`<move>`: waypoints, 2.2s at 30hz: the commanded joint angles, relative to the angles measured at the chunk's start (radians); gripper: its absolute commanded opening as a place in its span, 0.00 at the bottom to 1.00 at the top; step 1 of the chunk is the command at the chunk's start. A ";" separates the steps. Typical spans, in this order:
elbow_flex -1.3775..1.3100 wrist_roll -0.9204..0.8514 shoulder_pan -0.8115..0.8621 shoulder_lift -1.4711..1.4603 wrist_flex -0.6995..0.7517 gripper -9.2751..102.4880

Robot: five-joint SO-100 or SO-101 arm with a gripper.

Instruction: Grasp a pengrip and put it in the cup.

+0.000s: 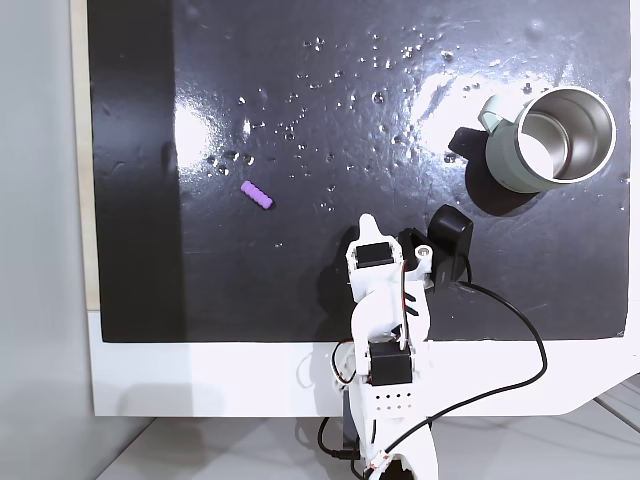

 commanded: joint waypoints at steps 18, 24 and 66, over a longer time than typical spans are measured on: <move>-0.003 0.051 -0.002 0.014 -0.064 0.08; -0.201 0.057 -0.014 -0.230 -0.100 0.08; -1.267 -0.769 -0.371 -1.677 -0.144 0.11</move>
